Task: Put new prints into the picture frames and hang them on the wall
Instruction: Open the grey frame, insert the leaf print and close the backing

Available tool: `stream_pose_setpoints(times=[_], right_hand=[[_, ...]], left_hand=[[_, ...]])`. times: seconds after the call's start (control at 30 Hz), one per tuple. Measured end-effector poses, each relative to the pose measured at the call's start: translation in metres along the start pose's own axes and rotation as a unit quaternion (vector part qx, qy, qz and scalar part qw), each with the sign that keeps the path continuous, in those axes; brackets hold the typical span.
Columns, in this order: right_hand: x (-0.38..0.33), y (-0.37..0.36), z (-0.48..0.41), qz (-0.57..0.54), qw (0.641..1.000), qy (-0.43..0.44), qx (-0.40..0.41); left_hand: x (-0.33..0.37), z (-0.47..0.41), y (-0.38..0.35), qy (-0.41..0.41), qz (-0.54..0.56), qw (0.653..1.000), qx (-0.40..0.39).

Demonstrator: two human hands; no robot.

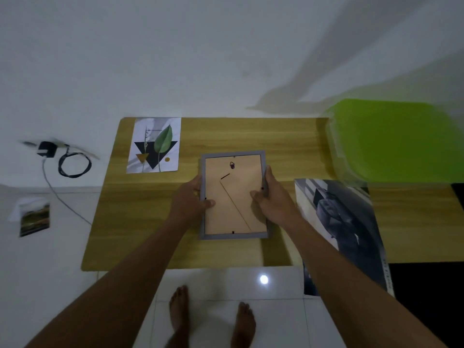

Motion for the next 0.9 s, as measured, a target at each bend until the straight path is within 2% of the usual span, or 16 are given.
stream_pose_setpoints(times=[0.13, 0.23, 0.4, 0.63, 0.77, 0.83, 0.9], right_hand=[[0.023, -0.010, -0.012, 0.120, 0.993, -0.016, -0.002], [0.031, -0.014, -0.011, 0.150, 0.989, -0.015, -0.004], [0.027, -0.019, -0.012, 0.228, 0.972, 0.052, 0.002], [0.022, -0.015, -0.009, 0.306, 0.943, 0.131, 0.033], [0.012, -0.025, 0.023, 0.310, 0.922, 0.226, 0.055], [0.015, -0.044, 0.044, 0.325, 0.906, 0.271, 0.009], [0.030, -0.060, 0.052, 0.364, 0.889, 0.275, -0.042]], left_hand=[[0.000, -0.006, -0.004, -0.024, -0.072, 0.997, 0.016], [-0.002, -0.013, -0.009, -0.040, -0.130, 0.991, 0.006], [-0.010, -0.017, -0.015, -0.040, -0.222, 0.974, -0.011], [-0.014, -0.008, -0.010, -0.080, -0.276, 0.958, -0.006], [-0.031, -0.001, -0.012, -0.074, -0.315, 0.938, -0.123], [-0.041, 0.003, -0.017, -0.069, -0.341, 0.922, -0.172], [-0.046, 0.006, -0.020, -0.065, -0.350, 0.917, -0.182]])
Point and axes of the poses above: each hand's wrist, its own z-axis away from the middle knuckle, its own y-axis out of the back of the hand, x = y × z, the point moved 6 cm from there along -z, towards the middle knuckle, and after that the axes turned 4 degrees about x, right-handed, at the moved point
